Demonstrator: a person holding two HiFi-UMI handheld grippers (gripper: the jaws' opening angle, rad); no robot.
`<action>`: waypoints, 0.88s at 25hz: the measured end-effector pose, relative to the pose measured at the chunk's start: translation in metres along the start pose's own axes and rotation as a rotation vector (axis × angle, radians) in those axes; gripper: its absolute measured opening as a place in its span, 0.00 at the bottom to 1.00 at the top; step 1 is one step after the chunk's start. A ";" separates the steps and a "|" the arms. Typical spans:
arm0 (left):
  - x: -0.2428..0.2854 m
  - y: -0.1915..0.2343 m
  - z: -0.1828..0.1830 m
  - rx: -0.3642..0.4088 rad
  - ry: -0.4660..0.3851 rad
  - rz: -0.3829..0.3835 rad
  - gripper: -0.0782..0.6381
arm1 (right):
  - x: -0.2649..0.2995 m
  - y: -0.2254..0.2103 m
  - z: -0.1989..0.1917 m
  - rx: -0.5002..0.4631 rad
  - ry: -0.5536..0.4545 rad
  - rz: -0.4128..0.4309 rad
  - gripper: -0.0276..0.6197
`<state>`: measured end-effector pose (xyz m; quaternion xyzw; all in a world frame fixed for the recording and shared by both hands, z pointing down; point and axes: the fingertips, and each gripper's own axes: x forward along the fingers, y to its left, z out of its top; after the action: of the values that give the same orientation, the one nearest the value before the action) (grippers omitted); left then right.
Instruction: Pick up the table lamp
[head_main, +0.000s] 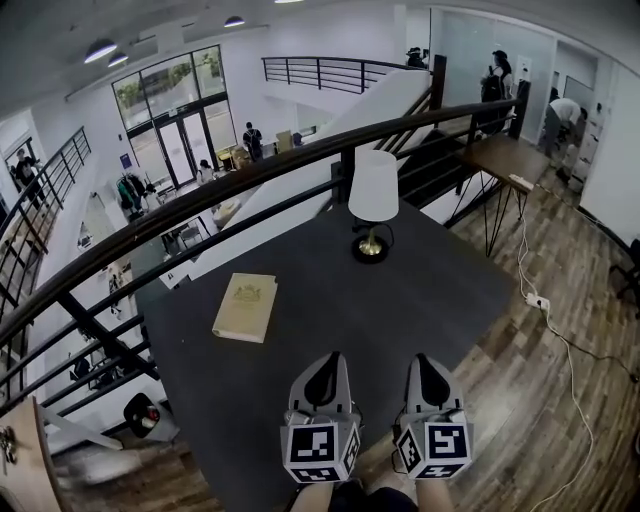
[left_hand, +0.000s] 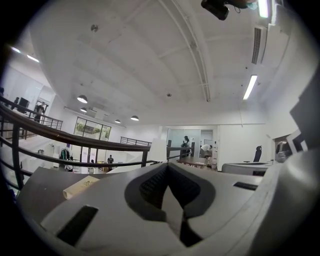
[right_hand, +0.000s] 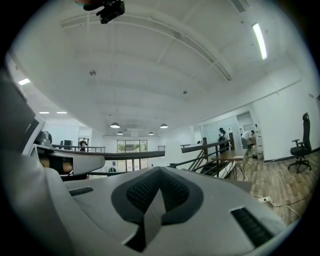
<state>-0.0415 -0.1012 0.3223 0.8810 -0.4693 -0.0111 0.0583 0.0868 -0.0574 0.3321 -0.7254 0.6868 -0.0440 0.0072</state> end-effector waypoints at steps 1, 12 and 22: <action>0.003 0.001 -0.001 -0.003 -0.001 -0.002 0.14 | 0.003 0.000 -0.001 -0.005 0.003 0.001 0.03; 0.037 -0.001 -0.008 0.000 0.009 -0.034 0.14 | 0.028 -0.024 -0.004 -0.011 0.018 -0.031 0.03; 0.077 0.013 -0.012 0.001 0.016 0.030 0.14 | 0.078 -0.038 -0.007 -0.012 0.026 0.034 0.03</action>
<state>-0.0082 -0.1714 0.3382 0.8739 -0.4822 -0.0030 0.0618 0.1282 -0.1326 0.3459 -0.7132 0.6992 -0.0493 -0.0051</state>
